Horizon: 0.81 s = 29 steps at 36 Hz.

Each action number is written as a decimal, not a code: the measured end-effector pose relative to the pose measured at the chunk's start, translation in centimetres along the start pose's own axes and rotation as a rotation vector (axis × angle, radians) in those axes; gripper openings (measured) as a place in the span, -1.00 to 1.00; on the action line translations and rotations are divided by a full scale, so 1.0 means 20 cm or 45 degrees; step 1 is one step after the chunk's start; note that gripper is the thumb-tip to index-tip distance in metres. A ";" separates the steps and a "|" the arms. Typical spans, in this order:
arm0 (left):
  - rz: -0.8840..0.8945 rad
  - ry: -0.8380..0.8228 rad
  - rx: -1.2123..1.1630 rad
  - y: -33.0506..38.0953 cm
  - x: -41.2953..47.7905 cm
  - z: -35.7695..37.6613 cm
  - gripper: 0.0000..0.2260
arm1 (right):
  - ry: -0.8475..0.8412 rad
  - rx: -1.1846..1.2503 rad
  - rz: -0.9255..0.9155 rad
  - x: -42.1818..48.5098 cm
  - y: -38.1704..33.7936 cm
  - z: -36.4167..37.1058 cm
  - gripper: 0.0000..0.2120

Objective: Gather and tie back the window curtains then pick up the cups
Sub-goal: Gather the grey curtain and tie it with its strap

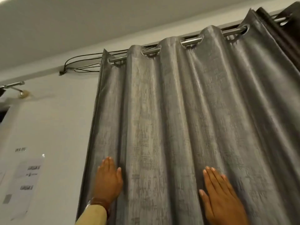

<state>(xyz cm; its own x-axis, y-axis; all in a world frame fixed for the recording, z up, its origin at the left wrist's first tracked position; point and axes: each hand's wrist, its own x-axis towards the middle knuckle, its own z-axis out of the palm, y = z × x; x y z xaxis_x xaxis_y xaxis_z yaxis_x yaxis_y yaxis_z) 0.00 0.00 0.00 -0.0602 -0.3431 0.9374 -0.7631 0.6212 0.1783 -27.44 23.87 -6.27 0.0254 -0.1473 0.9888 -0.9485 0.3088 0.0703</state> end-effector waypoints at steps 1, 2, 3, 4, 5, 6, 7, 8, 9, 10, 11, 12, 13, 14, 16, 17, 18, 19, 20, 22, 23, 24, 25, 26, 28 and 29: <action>-0.025 -0.013 -0.035 -0.04 0.04 0.01 -0.36 | 0.048 0.006 -0.032 0.01 0.00 0.01 -0.34; -0.080 -0.034 -0.031 -0.07 0.06 -0.01 -0.37 | 0.025 -0.004 -0.013 0.01 -0.01 -0.02 -0.33; -0.124 -0.025 -0.031 -0.10 0.11 0.00 -0.37 | 0.043 -0.014 -0.024 0.02 0.00 -0.01 -0.32; -0.213 0.002 -0.064 -0.12 0.15 -0.03 -0.37 | 0.053 -0.057 -0.007 0.02 0.01 -0.01 -0.32; -0.292 0.025 -0.102 -0.13 0.18 -0.05 -0.35 | 0.070 -0.080 -0.018 0.03 0.01 0.00 -0.32; -0.370 0.048 -0.136 -0.14 0.21 -0.07 -0.34 | 0.082 -0.103 -0.029 0.03 0.02 0.00 -0.33; -0.446 0.063 -0.167 -0.15 0.23 -0.08 -0.31 | 0.089 -0.115 -0.044 0.03 0.03 0.01 -0.33; -0.508 0.035 -0.202 -0.16 0.25 -0.09 -0.28 | 0.122 -0.147 -0.039 0.04 0.04 0.00 -0.32; -0.550 0.022 -0.254 -0.18 0.27 -0.11 -0.24 | 0.110 -0.153 -0.045 0.04 0.05 0.00 -0.32; -0.562 0.021 -0.309 -0.19 0.29 -0.13 -0.22 | 0.114 -0.168 -0.042 0.04 0.05 0.01 -0.32; -0.554 0.024 -0.363 -0.19 0.31 -0.14 -0.21 | 0.104 -0.168 -0.044 0.04 0.06 0.00 -0.32; -0.532 0.029 -0.418 -0.19 0.33 -0.15 -0.22 | 0.101 -0.179 -0.042 0.04 0.06 0.01 -0.33; -0.513 0.043 -0.473 -0.17 0.34 -0.16 -0.22 | 0.087 -0.173 -0.038 0.04 0.06 0.01 -0.33; -0.492 0.059 -0.517 -0.16 0.35 -0.17 -0.23 | 0.082 -0.169 -0.034 0.04 0.07 0.01 -0.33; -0.477 0.078 -0.585 -0.11 0.38 -0.20 -0.25 | 0.060 -0.168 -0.031 0.04 0.07 0.01 -0.34; -0.469 0.074 -0.614 -0.09 0.40 -0.22 -0.28 | 0.043 -0.170 -0.030 0.04 0.07 0.01 -0.34; -0.444 0.075 -0.629 -0.06 0.41 -0.24 -0.32 | 0.038 -0.180 -0.035 0.04 0.08 0.01 -0.34; -0.407 0.081 -0.637 -0.04 0.43 -0.25 -0.37 | 0.027 -0.186 -0.040 0.05 0.08 0.00 -0.34; -0.359 0.099 -0.641 -0.01 0.45 -0.27 -0.43 | 0.021 -0.192 -0.046 0.05 0.08 -0.01 -0.34; -0.267 0.112 -0.657 0.03 0.48 -0.29 -0.52 | 0.026 -0.192 -0.046 0.05 0.08 -0.02 -0.34; -0.229 0.102 -0.670 0.06 0.50 -0.30 -0.52 | 0.035 -0.189 -0.046 0.05 0.09 -0.03 -0.34; -0.194 0.086 -0.694 0.09 0.51 -0.31 -0.50 | 0.044 -0.189 -0.043 0.05 0.09 -0.04 -0.34; -0.168 0.060 -0.721 0.12 0.53 -0.32 -0.45 | 0.054 -0.186 -0.044 0.05 0.10 -0.05 -0.35; -0.143 0.035 -0.735 0.16 0.54 -0.34 -0.38 | 0.063 -0.190 -0.050 0.05 0.11 -0.05 -0.35; -0.083 -0.001 -0.717 0.24 0.58 -0.36 -0.30 | 0.083 -0.196 -0.074 0.05 0.13 -0.07 -0.36; -0.059 -0.017 -0.712 0.29 0.59 -0.37 -0.29 | 0.098 -0.200 -0.089 0.05 0.14 -0.08 -0.36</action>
<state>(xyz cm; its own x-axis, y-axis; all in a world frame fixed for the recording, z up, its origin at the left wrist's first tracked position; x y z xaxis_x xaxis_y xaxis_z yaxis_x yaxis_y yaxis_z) -0.28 4.80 14.32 -0.0456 -0.3856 0.9216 -0.3081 0.8830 0.3542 -29.57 26.02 -4.98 0.1191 -0.1034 0.9875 -0.8828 0.4441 0.1529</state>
